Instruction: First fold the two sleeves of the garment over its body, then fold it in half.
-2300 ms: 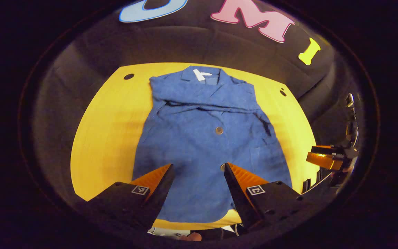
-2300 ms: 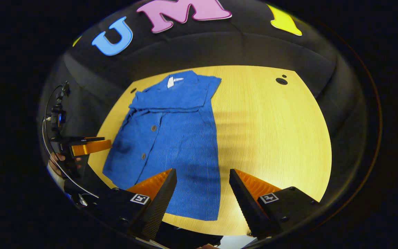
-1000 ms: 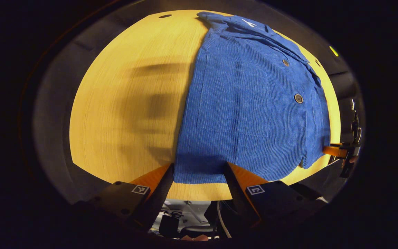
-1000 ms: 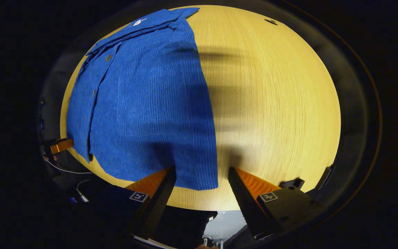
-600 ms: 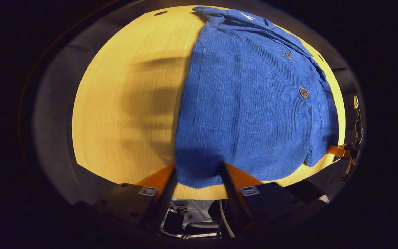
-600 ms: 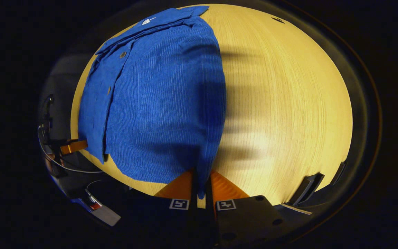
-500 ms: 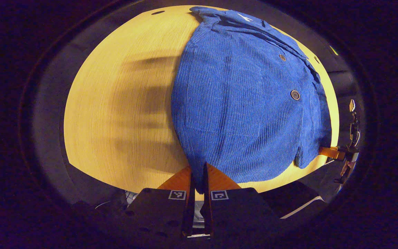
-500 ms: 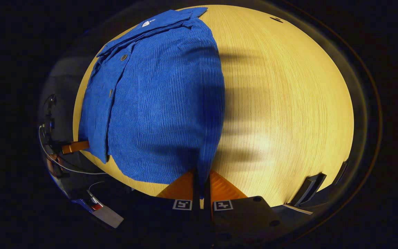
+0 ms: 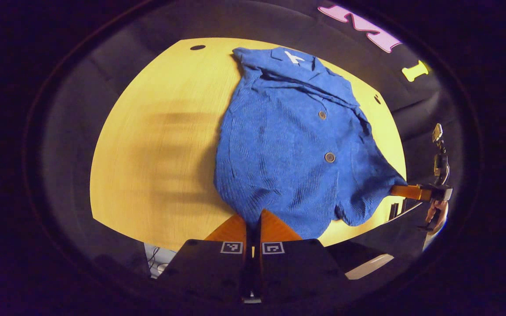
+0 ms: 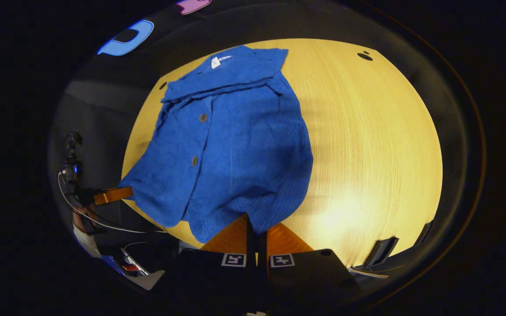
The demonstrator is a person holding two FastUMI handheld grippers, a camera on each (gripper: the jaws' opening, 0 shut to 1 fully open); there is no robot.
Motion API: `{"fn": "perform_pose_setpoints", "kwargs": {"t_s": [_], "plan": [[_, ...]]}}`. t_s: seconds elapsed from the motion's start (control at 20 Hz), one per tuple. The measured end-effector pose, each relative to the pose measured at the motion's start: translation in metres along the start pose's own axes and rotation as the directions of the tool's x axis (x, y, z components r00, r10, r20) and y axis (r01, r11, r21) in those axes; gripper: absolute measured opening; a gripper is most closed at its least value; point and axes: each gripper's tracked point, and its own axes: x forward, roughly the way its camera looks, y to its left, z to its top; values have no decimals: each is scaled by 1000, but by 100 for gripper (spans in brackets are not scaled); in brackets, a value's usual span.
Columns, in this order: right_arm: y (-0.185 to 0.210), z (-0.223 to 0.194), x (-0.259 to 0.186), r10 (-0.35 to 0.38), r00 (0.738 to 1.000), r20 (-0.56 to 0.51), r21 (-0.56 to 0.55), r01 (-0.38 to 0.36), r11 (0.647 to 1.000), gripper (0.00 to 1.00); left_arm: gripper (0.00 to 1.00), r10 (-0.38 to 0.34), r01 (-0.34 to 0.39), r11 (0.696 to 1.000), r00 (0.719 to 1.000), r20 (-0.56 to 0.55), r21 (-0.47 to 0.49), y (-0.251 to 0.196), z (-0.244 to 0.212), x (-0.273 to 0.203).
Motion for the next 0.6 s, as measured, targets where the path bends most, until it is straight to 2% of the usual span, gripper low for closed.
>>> {"fn": "perform_pose_setpoints", "kwargs": {"t_s": [0.15, 0.25, 0.35, 0.45, 0.55, 0.6], "plan": [[19, 48, -26, 23, 994, 105, -35, -19, 999, 5, 0, -1, -4, 999, 995, 104, 54, -7, 41, -36], [31, 95, -50, 35, 977, 212, -66, -21, 998, 5, 0, -19, 3, 996, 983, 185, 84, -17, 85, -60], [39, 140, -55, 34, 962, 272, -87, -10, 996, 5, 0, -38, 16, 996, 971, 234, 93, -24, 122, -74], [58, 209, -66, 69, 929, 363, -46, -56, 997, 5, 0, -55, 35, 997, 949, 310, 68, -29, 188, -97], [77, 261, -69, 108, 895, 432, -21, -110, 994, 5, 0, -76, 56, 996, 924, 374, 64, -36, 238, -105], [82, 285, -68, 111, 887, 448, -14, -117, 993, 5, 0, -76, 53, 996, 911, 406, 67, -37, 261, -104]]}}
